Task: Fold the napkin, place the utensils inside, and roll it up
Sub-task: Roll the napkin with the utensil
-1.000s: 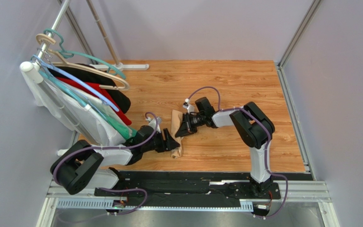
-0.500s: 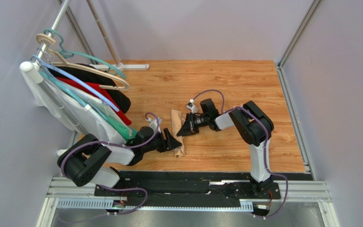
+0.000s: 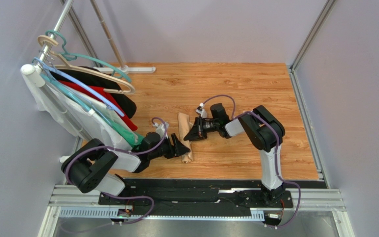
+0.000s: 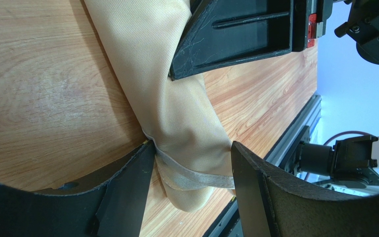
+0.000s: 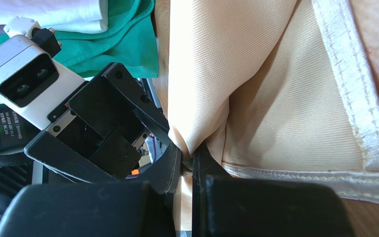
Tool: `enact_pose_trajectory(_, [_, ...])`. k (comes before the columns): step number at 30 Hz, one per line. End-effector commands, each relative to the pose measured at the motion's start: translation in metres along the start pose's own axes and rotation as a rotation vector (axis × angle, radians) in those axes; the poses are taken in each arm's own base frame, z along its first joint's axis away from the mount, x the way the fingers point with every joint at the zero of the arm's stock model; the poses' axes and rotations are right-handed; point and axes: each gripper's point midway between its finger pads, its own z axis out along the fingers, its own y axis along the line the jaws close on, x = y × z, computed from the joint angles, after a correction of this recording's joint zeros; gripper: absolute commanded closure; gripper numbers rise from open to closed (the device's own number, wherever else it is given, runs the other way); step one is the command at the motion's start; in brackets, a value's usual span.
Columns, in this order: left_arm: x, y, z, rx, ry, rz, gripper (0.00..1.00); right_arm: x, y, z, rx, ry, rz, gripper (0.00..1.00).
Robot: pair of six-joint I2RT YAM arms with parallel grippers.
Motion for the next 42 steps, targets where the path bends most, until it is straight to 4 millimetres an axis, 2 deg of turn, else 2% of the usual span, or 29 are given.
enact_pose_trajectory(1, [0.029,0.036,-0.006,-0.127,0.093,-0.013,0.32,-0.01,0.011,-0.001,-0.051,-0.036,-0.021,1.0])
enact_pose_trajectory(6, [0.03,0.036,-0.007,-0.12,0.089,-0.019,0.32,-0.01,0.014,-0.004,-0.067,-0.048,-0.022,1.0])
enact_pose_trajectory(15, [0.025,0.022,0.0,-0.047,0.07,-0.041,0.4,-0.013,0.028,-0.006,-0.151,-0.073,0.013,1.0])
enact_pose_trajectory(21, [0.023,0.016,0.003,-0.026,0.059,-0.038,0.45,-0.014,0.024,-0.005,-0.17,-0.086,0.031,1.0])
enact_pose_trajectory(22, [0.021,0.014,0.004,-0.022,0.055,-0.036,0.48,-0.014,0.023,-0.005,-0.166,-0.089,0.023,1.0])
enact_pose_trajectory(26, [0.019,0.012,0.008,-0.018,0.055,-0.034,0.81,-0.012,0.018,-0.005,-0.134,-0.089,0.007,1.0])
enact_pose_trajectory(28, [0.018,0.009,0.01,-0.009,0.06,-0.033,0.84,-0.011,0.013,-0.005,-0.105,-0.084,0.015,1.0])
enact_pose_trajectory(29, [0.018,0.01,0.012,-0.013,0.065,-0.035,0.92,-0.012,0.014,-0.006,-0.096,-0.091,-0.012,1.0])
enact_pose_trajectory(31, [0.018,0.009,0.013,-0.01,0.068,-0.035,0.99,-0.009,0.009,-0.006,-0.068,-0.082,-0.003,1.0])
enact_pose_trajectory(34, [0.018,0.01,0.014,-0.022,0.075,-0.038,1.0,-0.01,0.002,-0.007,-0.028,-0.085,-0.012,1.0])
enact_pose_trajectory(36, [0.019,0.012,0.013,-0.051,0.085,-0.036,1.0,-0.01,0.001,-0.007,-0.008,-0.088,-0.018,0.89])
enact_pose_trajectory(37, [0.022,0.019,0.012,-0.1,0.113,-0.04,1.0,-0.01,0.001,-0.007,0.0,-0.088,-0.023,0.77])
enact_pose_trajectory(39, [0.016,0.022,0.009,-0.15,0.101,-0.013,1.0,-0.013,0.001,-0.01,0.031,-0.095,-0.043,0.64])
enact_pose_trajectory(40, [0.021,0.031,0.004,-0.217,0.137,-0.013,1.0,-0.015,0.002,-0.012,0.046,-0.101,-0.051,0.57])
enact_pose_trajectory(42, [0.01,0.035,-0.002,-0.283,0.113,0.055,1.0,-0.018,-0.002,-0.018,0.106,-0.112,-0.042,0.56])
